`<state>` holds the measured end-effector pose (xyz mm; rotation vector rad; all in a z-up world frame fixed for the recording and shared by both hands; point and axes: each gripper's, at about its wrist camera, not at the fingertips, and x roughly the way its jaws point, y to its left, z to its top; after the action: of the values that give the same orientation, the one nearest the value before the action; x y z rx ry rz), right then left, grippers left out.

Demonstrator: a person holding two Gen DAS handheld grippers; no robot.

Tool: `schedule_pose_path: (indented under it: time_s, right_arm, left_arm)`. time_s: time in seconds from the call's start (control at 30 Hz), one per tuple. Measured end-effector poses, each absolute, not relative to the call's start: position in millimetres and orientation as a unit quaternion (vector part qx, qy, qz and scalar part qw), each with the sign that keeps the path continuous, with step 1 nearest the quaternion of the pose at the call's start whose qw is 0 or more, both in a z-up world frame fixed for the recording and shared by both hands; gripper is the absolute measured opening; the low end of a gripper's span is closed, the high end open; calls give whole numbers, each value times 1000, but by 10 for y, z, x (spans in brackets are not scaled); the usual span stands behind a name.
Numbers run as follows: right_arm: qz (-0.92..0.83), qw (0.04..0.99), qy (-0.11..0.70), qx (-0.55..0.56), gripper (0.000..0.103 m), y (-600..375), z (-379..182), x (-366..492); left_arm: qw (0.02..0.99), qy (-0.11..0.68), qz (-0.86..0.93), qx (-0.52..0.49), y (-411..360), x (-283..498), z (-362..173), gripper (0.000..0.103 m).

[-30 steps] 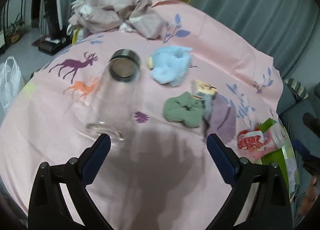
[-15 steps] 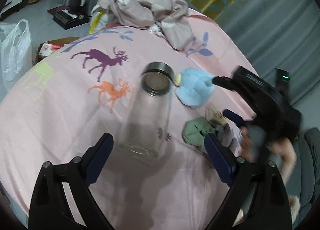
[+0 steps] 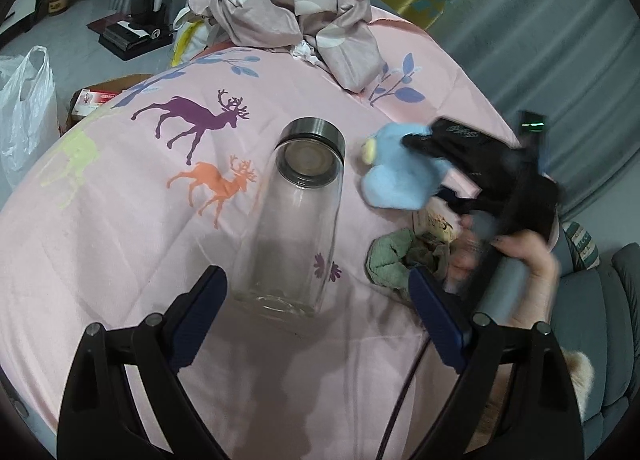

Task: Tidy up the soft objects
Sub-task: 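Grasp the light blue plush toy with the right tool and lift it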

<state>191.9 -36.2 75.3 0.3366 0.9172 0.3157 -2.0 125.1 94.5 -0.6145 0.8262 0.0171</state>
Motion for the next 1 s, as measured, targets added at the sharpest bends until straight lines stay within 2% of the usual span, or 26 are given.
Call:
schedule_pose_path:
  time_s: [0.13,0.27,0.47,0.67,0.83,1.0]
  right_arm:
    - [189,871,423,162,62,-553,1115,1482]
    - [220,847,449,179,62,-867,1233,999]
    - [216,812,510,183,63,-1254,865,324]
    - [217,765,575,192,66,-1314,390,221]
    - [180,785,558,200,80,-1510,486,197]
    - [133,813,526,213,81,-1771,614,121]
  left_arm:
    - [871,396,0,-290,1220,-39,951,91]
    - [874,392,3,-286,1203,-76,973,91]
    - [879,398,-3,-261,1048,-96,969,91]
    - [880,415,-24,-231,822,-143,917,91]
    - [876,429,-77,-209,598,-162,891,91]
    - [849,455,-165,-214,349,-175,811,92]
